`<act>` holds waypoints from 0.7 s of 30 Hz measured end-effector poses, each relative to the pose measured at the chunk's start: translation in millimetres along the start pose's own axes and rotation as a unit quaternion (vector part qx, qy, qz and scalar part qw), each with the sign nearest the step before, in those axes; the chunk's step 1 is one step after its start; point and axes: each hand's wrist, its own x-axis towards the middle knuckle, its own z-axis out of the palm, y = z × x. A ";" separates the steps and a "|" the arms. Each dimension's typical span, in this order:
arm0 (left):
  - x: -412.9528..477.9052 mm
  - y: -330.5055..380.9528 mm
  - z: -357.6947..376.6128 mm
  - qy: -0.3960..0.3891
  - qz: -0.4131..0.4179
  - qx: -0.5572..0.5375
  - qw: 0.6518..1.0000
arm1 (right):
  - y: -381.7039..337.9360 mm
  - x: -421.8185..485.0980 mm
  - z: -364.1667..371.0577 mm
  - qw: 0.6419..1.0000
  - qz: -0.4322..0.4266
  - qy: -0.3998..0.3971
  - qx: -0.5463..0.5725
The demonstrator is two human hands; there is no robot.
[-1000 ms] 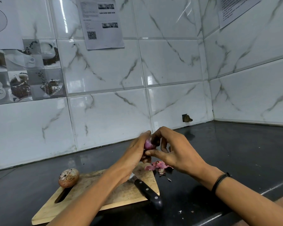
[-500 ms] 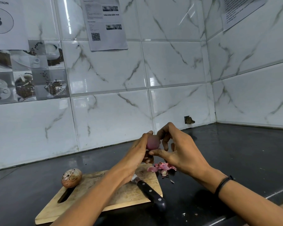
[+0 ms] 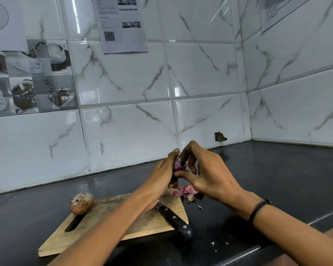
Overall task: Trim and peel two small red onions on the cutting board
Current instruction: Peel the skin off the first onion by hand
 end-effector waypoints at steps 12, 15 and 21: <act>0.2 0.3 -3.5 0.021 -0.003 -0.022 1.000 | -3.2 0.2 -4.0 0.997 0.033 0.025 0.060; 0.9 0.6 -6.8 0.029 0.004 -0.021 0.999 | -5.3 0.2 -4.5 0.996 0.028 0.021 0.086; -0.8 1.2 -8.8 0.018 0.021 0.007 1.000 | -4.6 -0.7 -6.1 0.996 0.028 0.047 0.070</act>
